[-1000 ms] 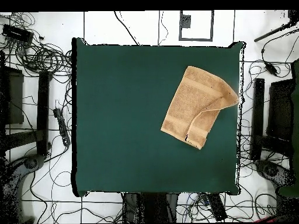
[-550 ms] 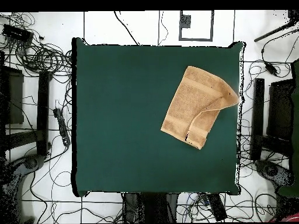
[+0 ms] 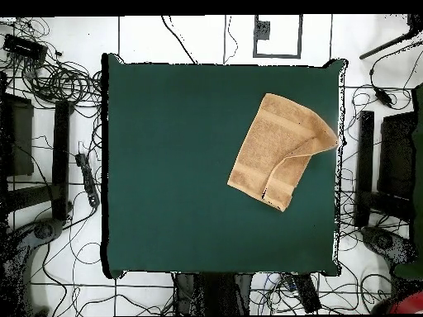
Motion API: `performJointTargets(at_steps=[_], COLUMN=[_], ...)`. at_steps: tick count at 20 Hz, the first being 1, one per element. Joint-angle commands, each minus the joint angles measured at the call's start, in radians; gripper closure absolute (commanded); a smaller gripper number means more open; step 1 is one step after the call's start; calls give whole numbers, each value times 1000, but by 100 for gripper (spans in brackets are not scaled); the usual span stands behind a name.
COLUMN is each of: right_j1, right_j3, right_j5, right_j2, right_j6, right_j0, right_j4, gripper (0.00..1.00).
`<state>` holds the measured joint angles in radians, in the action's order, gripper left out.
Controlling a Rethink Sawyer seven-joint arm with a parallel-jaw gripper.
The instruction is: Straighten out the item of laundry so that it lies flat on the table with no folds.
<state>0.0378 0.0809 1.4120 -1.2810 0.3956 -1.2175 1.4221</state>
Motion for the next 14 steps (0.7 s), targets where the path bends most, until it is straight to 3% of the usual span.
performJointTargets(at_steps=[1, 8, 14], right_j1=[-1, 0, 64], right_j3=[104, 153, 342], right_j5=[71, 146, 59], right_j2=[-197, -127, 136], right_j6=[-285, -231, 107], right_j0=[36, 36, 5], right_j4=[106, 35, -235], gripper=[0, 0, 0])
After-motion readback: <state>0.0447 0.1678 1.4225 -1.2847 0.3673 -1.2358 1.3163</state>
